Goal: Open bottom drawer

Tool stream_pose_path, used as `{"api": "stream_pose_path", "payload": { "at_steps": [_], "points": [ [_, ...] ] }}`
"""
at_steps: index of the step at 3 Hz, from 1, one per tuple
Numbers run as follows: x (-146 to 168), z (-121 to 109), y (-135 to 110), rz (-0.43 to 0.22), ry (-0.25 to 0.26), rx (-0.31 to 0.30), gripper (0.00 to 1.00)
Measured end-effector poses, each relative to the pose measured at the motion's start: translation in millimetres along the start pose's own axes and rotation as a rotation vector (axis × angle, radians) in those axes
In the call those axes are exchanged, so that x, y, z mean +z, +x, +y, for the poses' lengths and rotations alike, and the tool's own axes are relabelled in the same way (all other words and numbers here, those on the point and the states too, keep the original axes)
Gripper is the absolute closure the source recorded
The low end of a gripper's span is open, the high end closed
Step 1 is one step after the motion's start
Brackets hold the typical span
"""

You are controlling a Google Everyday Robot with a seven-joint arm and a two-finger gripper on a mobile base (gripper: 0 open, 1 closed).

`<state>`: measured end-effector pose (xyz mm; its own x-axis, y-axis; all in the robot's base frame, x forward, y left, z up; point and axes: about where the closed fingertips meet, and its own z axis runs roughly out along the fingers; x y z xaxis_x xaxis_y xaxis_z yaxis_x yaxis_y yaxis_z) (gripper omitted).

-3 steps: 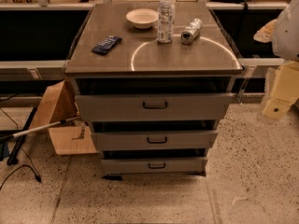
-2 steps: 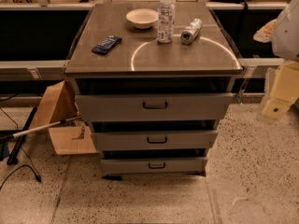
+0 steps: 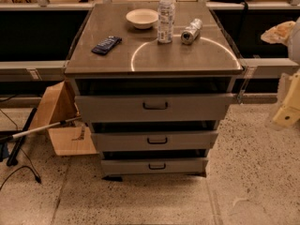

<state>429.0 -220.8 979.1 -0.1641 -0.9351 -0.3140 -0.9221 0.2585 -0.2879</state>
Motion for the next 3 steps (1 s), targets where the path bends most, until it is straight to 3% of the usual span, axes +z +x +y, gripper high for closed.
{"api": "stream_pose_path", "payload": {
  "at_steps": [2,3],
  "points": [
    [19.8,17.1,-2.1,-0.281,-0.058,-0.059,0.00],
    [44.6,22.0,-3.3,-0.379,-0.084,-0.058,0.00]
  ]
}}
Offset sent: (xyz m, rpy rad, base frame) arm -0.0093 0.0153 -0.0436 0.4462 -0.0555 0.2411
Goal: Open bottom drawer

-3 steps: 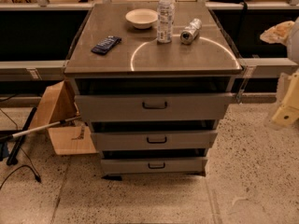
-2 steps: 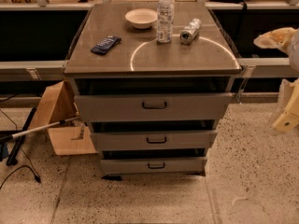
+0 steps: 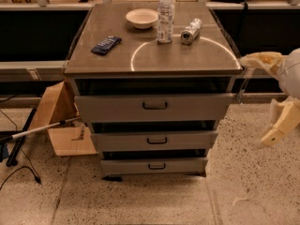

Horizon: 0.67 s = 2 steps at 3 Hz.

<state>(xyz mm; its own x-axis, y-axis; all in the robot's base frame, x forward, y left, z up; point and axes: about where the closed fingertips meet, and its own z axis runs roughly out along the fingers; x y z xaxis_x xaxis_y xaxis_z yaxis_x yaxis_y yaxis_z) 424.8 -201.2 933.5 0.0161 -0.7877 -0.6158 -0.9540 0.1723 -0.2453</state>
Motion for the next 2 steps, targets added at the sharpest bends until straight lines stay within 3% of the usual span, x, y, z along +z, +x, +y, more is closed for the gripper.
{"api": "stream_pose_path", "payload": {
  "at_steps": [1,2],
  "points": [
    [30.7,0.3,10.6,-0.063,-0.036,0.019,0.00],
    [30.7,0.4,10.6,-0.063,-0.036,0.019,0.00]
  ]
}}
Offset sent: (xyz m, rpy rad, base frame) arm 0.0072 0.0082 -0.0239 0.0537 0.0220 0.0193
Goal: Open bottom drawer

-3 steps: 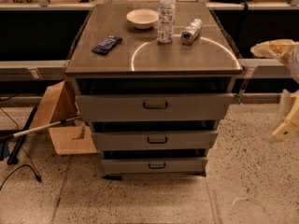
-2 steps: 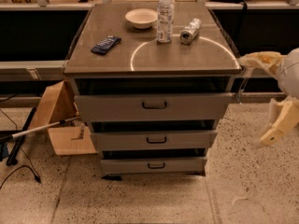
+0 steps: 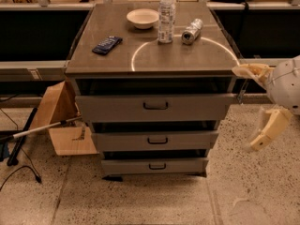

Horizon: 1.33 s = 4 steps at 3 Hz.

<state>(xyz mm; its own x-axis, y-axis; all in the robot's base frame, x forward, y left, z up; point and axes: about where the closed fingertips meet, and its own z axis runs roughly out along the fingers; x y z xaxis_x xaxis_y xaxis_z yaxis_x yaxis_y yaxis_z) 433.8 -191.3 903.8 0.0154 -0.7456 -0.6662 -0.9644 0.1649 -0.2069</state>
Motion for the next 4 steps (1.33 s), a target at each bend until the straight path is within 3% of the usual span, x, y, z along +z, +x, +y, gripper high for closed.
{"api": "stream_pose_path", "payload": {
  "at_steps": [2,4],
  "points": [
    [28.4,21.5,20.7,0.029,-0.024,0.029,0.00],
    [70.0,46.2,57.2,0.054,-0.054,0.062,0.00]
  ]
}}
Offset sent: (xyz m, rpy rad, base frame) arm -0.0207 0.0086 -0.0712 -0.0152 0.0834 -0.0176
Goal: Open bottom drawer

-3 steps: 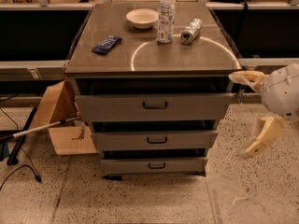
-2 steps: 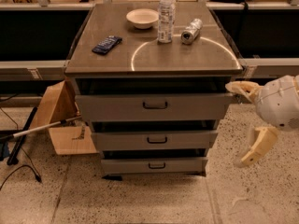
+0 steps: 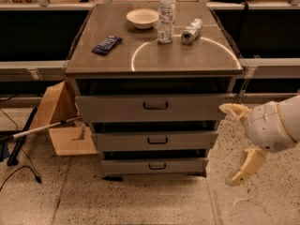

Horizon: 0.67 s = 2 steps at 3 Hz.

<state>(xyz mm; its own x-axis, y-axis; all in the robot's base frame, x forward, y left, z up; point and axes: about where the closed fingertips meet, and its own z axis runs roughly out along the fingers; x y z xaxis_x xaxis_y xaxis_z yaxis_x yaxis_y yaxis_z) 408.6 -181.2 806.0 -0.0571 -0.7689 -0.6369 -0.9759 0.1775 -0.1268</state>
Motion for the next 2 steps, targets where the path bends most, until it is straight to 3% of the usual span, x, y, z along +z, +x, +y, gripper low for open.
{"api": "stream_pose_path", "payload": {
  "at_steps": [2],
  "points": [
    [44.6,13.9,41.0,0.022,-0.046,0.048,0.00]
  ]
}}
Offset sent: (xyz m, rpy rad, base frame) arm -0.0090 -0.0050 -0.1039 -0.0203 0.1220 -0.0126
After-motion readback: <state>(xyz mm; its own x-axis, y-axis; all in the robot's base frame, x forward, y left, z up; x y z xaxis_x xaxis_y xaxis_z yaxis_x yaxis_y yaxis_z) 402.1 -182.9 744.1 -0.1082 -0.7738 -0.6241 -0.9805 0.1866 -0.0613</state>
